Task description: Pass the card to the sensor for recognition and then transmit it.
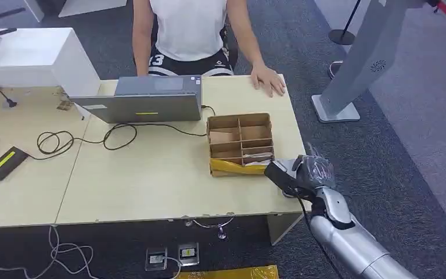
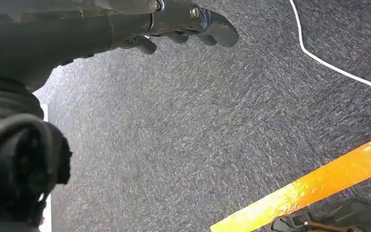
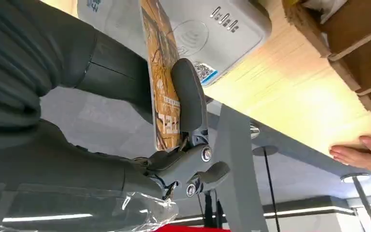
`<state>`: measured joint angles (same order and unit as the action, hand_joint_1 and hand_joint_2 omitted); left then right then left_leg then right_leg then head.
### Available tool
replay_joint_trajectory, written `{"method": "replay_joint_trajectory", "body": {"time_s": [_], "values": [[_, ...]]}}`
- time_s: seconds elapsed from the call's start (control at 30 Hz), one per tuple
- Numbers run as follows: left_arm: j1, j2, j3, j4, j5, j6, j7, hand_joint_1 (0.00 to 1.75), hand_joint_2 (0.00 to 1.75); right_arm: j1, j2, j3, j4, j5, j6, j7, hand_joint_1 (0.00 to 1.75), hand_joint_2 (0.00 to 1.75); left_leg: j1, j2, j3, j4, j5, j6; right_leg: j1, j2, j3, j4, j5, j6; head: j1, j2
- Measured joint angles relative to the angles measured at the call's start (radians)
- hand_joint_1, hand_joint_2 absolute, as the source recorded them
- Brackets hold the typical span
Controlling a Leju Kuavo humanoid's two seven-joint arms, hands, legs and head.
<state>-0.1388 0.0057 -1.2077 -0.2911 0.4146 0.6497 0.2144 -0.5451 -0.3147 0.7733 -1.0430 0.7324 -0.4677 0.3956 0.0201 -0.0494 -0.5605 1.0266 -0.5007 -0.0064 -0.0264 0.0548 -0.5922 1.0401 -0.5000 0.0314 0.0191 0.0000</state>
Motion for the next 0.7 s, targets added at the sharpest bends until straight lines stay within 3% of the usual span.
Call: {"method": "replay_joint_trajectory", "body": {"time_s": [0.53, 0.7], "values": [[0.003, 0.0, 0.0, 0.0, 0.004, 0.003, 0.002, 0.0, 0.0, -0.002, 0.033, 0.0, 0.06, -0.023, -0.034, -0.029, 1.75, 1.75, 0.0, 0.0, 0.001, 0.0, 0.0, 0.0, 0.0, 0.0, 0.001, 0.0, 0.0, 0.0, 0.0, 0.0], [0.006, 0.0, 0.0, 0.0, 0.004, 0.005, 0.002, 0.0, 0.0, -0.019, 0.031, 0.001, 0.055, 0.008, -0.028, 0.009, 1.75, 1.75, 0.0, 0.0, 0.001, 0.0, 0.0, 0.0, 0.0, 0.0, 0.001, 0.0, 0.0, 0.0, 0.0, 0.0]]}}
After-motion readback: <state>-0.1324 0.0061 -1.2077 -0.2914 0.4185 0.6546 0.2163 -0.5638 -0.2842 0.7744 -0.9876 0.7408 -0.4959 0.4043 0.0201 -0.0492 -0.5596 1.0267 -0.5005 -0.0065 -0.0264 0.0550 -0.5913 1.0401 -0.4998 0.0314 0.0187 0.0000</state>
